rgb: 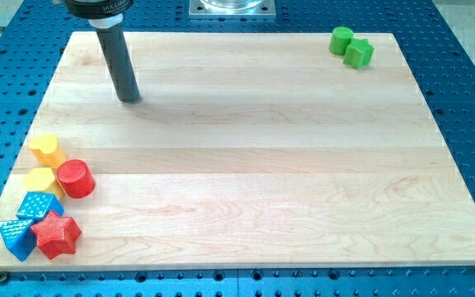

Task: Place your arm at the top of the red circle

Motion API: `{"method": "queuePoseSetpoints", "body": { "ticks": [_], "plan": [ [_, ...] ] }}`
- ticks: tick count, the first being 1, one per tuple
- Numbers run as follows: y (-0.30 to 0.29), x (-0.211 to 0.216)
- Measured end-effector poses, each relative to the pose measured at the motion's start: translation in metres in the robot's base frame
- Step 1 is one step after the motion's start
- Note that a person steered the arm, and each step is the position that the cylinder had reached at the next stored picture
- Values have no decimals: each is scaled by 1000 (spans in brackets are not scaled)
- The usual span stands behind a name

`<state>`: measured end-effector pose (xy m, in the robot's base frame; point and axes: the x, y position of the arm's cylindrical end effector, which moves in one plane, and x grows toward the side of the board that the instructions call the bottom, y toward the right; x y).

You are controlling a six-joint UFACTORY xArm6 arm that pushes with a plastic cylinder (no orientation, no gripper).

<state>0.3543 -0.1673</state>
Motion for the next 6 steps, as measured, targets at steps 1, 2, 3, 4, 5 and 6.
{"method": "queuePoseSetpoints", "body": {
  "ticks": [1,2,3,4,5,6],
  "plan": [
    [0,0],
    [-3,-3],
    [-9,1],
    [-28,11],
    [-50,11],
    [-117,74]
  ]
}}
